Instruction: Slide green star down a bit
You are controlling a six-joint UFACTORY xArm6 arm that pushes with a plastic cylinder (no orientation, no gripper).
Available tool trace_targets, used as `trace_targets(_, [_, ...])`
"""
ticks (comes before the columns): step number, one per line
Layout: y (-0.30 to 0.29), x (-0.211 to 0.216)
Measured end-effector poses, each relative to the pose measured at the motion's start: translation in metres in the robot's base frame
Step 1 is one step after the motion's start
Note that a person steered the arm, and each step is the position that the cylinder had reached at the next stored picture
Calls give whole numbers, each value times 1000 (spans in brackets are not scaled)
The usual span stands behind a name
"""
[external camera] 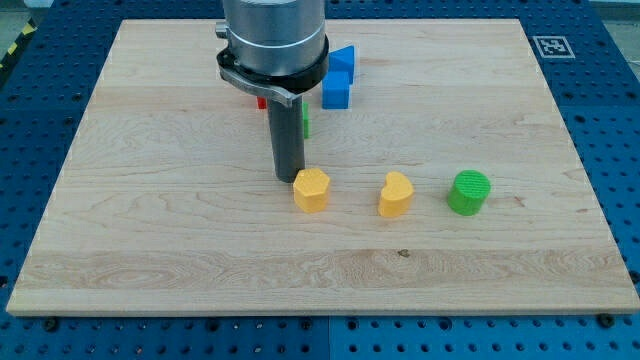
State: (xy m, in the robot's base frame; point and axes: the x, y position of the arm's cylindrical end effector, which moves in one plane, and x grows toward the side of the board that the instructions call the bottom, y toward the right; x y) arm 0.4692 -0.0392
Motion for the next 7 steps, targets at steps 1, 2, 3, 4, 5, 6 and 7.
trace_targets(1, [7,-19])
trace_targets(2, [22,-29])
trace_targets(3, [31,-60])
trace_targets(4, [32,-65])
trace_targets(5, [36,-83])
trace_targets(6, [51,-113])
trace_targets(7, [44,-117])
